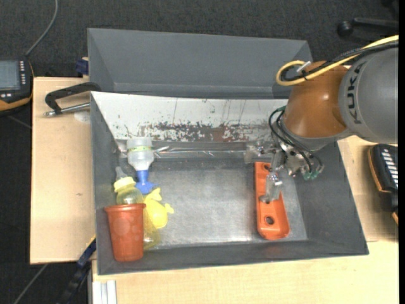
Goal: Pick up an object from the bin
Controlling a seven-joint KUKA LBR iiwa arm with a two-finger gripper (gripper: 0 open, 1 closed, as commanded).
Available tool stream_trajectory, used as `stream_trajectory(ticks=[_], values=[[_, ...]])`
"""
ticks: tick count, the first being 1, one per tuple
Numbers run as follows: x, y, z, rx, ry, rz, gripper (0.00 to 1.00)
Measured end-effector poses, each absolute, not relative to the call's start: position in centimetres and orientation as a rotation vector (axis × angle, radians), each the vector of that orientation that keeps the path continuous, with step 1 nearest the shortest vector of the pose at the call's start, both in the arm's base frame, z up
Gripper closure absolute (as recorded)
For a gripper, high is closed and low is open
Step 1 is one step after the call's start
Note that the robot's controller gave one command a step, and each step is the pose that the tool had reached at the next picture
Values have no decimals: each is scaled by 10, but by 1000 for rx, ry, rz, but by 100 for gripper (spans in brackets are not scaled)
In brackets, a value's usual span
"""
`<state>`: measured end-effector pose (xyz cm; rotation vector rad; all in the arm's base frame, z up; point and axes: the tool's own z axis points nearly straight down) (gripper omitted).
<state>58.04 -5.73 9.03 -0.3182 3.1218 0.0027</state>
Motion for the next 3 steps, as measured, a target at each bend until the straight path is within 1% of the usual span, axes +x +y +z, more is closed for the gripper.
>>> stream_trajectory(ticks=[1,2,3], values=[[583,-79,80,-629,3069,4,0],[600,-116,83,-216,3123,2,100],[600,-115,83,-221,3123,2,100]])
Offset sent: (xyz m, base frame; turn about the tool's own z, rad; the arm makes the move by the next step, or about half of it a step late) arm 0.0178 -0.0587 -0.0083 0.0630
